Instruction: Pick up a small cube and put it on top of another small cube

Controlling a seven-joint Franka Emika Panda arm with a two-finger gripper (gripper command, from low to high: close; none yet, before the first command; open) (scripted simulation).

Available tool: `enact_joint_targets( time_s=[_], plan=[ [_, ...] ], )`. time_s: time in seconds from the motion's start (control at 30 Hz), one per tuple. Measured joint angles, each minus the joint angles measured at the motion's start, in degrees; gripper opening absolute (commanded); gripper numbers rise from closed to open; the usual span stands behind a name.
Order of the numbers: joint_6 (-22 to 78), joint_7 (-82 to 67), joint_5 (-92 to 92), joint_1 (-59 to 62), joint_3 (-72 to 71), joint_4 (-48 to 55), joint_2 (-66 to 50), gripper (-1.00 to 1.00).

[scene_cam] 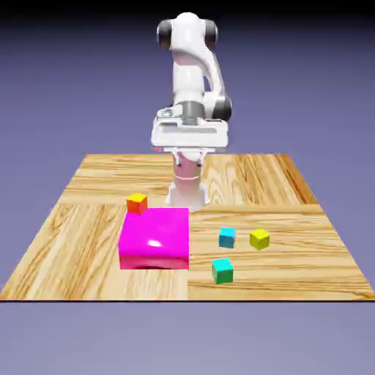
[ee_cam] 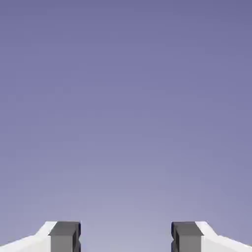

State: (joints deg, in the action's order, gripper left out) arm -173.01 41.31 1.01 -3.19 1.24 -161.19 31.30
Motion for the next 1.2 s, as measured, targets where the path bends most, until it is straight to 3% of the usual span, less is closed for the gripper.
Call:
enact_joint_targets(
  time_s=[0.83,1.13,1.17,1.2],
  plan=[
    [20.42,-23.5,20.8,-51.68,25.52,-3.91,-27.84,0.0],
    [5.01,-26.19,16.0,-46.64,20.08,-2.82,-44.44,0.0],
    [4.36,-26.31,15.8,-46.44,19.85,-2.77,-45.14,-1.0],
    [4.36,-26.31,15.8,-46.44,19.85,-2.77,-45.15,-1.0]
  ],
)
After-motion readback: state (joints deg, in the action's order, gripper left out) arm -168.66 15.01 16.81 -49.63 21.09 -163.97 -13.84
